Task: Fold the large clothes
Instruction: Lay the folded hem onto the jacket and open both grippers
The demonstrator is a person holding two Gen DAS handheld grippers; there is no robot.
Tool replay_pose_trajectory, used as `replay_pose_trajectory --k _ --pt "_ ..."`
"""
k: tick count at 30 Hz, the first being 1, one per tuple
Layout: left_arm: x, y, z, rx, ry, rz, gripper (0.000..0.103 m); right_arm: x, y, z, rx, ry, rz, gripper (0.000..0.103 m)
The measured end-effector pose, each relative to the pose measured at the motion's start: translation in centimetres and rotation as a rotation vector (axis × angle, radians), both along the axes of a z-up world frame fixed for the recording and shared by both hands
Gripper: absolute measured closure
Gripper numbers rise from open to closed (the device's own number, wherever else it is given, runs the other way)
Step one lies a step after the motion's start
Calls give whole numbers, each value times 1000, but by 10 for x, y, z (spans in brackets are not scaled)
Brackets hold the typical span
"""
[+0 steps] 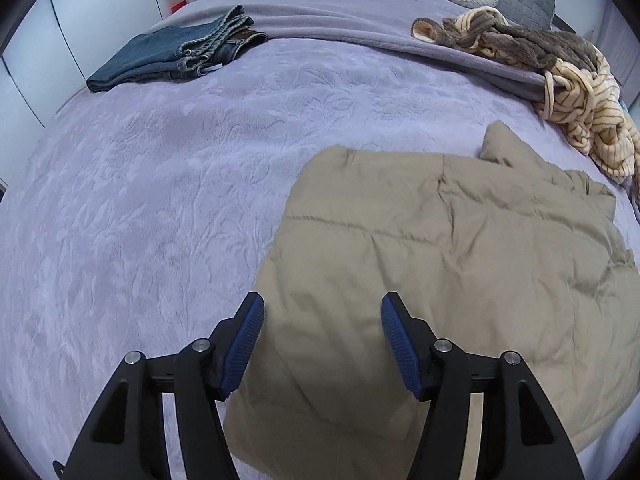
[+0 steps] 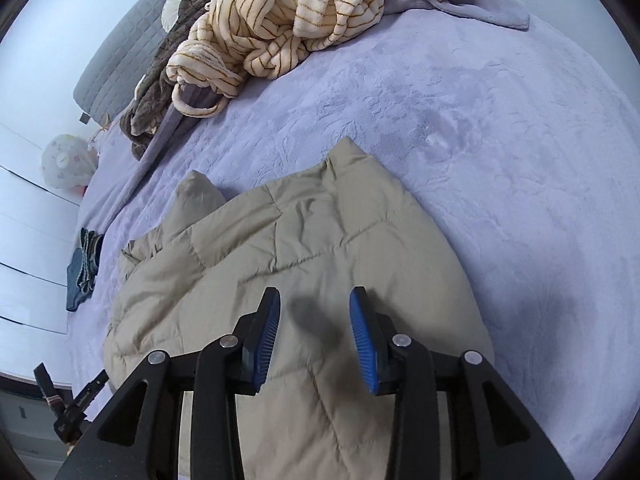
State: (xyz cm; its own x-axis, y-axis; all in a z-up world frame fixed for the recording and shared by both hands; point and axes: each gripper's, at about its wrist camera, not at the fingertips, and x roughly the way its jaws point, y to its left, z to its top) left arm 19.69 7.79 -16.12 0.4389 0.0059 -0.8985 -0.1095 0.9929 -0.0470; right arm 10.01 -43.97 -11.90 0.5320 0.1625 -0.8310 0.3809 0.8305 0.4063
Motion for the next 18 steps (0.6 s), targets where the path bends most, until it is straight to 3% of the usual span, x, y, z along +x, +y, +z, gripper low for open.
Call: replay_pose_trajectory --k 4,8,10,18 --pt "-24 -9 -4 -4 35 -7 40 -28 7 -2 34 14 -4 52" --pt "-47 -16 -4 -25 58 -28 39 -54 11 -3 55 38 1 51" --pt "-57 -17 -3 -29 60 -32 0 -66 14 -4 65 50 4 43" --pt "-87 -20 -3 -22 85 -39 0 -101 22 -9 100 79 -7 41"
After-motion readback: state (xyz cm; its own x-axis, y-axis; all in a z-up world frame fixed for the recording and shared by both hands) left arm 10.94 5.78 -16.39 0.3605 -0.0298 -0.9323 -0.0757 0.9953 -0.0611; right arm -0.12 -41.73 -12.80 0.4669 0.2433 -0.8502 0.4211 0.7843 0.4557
